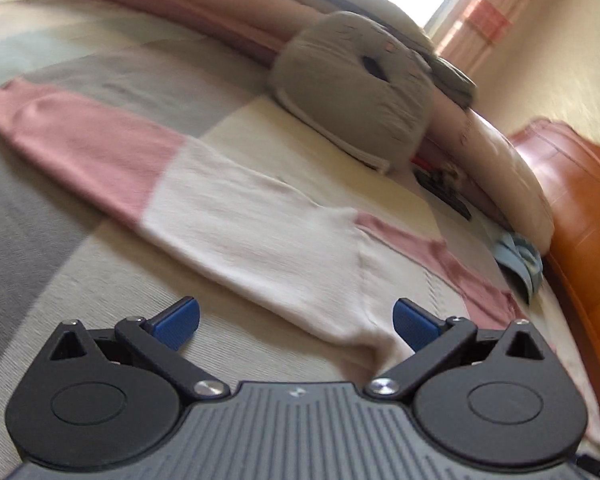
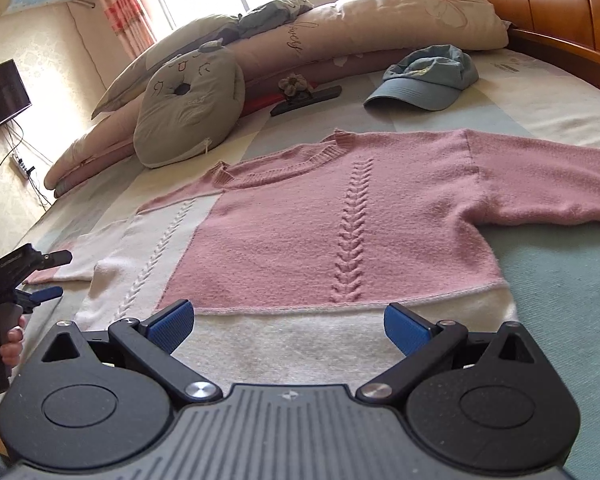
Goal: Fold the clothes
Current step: 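Lower the left tool to the pink cuff and close on it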
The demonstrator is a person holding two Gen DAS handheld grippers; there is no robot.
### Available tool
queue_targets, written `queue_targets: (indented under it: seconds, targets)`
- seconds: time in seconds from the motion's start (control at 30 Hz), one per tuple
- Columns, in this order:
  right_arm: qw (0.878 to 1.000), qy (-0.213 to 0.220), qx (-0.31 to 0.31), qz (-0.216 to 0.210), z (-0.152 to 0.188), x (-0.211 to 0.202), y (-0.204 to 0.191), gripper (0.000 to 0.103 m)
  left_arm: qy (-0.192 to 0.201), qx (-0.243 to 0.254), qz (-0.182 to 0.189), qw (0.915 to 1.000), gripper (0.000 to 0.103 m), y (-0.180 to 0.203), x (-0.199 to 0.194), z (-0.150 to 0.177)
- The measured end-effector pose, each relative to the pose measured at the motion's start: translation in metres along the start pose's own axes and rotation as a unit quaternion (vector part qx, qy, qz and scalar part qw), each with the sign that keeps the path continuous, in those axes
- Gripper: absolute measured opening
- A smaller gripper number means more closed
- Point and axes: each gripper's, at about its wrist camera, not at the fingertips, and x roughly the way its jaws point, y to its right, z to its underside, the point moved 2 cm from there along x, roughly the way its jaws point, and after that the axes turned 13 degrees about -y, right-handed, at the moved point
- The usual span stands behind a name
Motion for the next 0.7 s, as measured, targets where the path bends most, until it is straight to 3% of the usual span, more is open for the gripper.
queue_targets:
  seconds: [0.2, 0.37, 0.5, 0.7]
  targets:
    - [0.999, -0.001, -0.015, -0.038, -0.001, 0.006, -0.028, 0.103, 0.019, -0.043, -0.004, 0.9989, 0.102, -0.039, -0.013, -0.02]
    - [0.998, 0.01, -0.051, -0.041, 0.012, 0.003, -0.055, 0.103, 0.048, -0.098, 0.06, 0.9922, 0.102, -0.077, -0.021, -0.028]
    - [0.998, 0.006, -0.042, -0.038, 0.03, -0.001, -0.073, 0.103, 0.075, -0.115, 0.082, 0.9871, 0.102, -0.092, -0.02, -0.038]
    - [0.998, 0.016, -0.053, -0.028, 0.033, -0.017, -0.099, 0.103, 0.095, -0.102, 0.064, 0.9881, 0.102, -0.096, -0.011, -0.055]
